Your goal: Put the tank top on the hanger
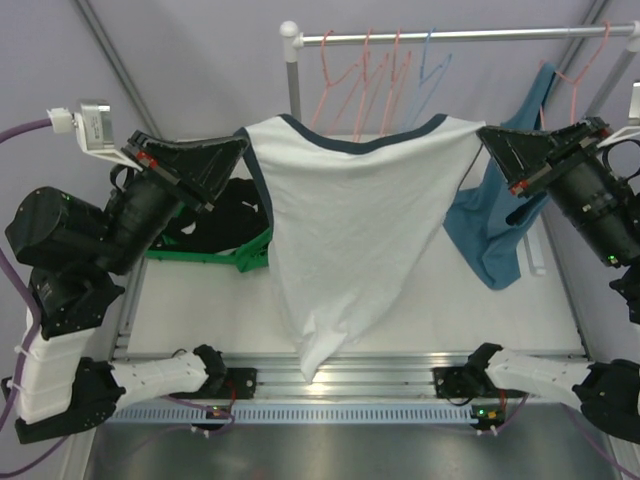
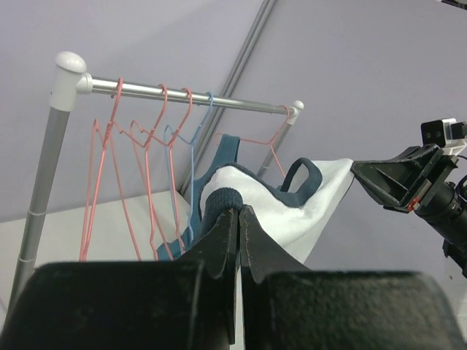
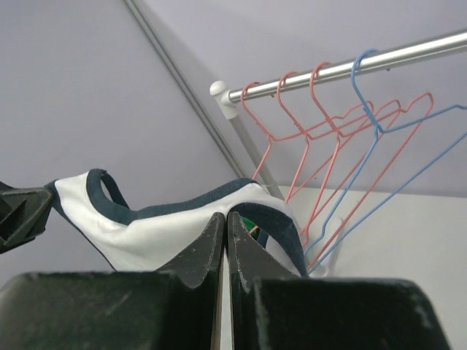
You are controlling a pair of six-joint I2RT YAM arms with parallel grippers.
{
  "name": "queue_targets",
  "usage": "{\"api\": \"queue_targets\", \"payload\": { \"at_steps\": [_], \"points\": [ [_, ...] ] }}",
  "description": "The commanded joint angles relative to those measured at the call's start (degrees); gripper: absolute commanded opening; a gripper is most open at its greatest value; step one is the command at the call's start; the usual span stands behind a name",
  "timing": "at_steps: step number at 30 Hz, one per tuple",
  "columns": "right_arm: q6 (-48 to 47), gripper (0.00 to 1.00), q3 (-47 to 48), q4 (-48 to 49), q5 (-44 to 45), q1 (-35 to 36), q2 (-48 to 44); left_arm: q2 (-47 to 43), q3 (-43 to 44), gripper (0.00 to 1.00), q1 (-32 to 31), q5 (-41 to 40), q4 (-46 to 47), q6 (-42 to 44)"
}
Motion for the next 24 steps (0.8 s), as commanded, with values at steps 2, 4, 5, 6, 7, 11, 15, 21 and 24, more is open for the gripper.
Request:
{"api": "queue_targets", "payload": {
  "at_steps": [2, 4, 5, 6, 7, 11, 15, 21, 24],
  "points": [
    [-2.4, 0.0, 4.6, -1.0, 0.5, 0.8, 3.0, 1.3, 4.3, 0.0, 0.1, 0.2, 1.4, 2.0],
    [-2.6, 0.0, 6.2, -1.9, 0.1, 0.8, 4.1, 2.5, 5.7, 0.0, 0.2, 0.4, 0.1, 2.2],
    [-2.5, 0.0, 5.5, -2.0, 0.0, 0.8, 4.2, 2.7, 6.5, 0.0, 0.2, 0.5, -0.3, 2.3],
    [-2.3, 0.0, 4.1, -1.2, 0.0, 0.9, 3.7, 2.9, 6.6, 0.0, 0.1, 0.5, -0.4, 2.4],
    [-2.0, 0.0, 2.1, -0.4, -0.3, 0.8, 2.8, 2.9, 6.5, 0.0, 0.2, 0.5, -0.6, 2.6],
    [0.2, 0.0, -10.2, 2.6, 0.3, 0.9, -2.7, 3.1, 4.2, 0.0, 0.1, 1.8, -3.2, 2.1],
    [3.8, 0.0, -21.9, 5.1, 0.1, 0.8, -8.6, -0.8, -6.5, 0.0, 0.2, 4.2, -2.1, -1.0],
    [11.3, 0.0, -40.8, 5.9, 0.0, 0.8, -18.4, -13.7, -29.4, 0.0, 0.1, 2.5, 0.5, -9.6],
    [15.0, 0.0, -48.0, 4.3, 0.6, 0.7, -23.4, -19.8, -37.3, 0.0, 0.1, 1.5, -0.5, -13.7]
  ]
}}
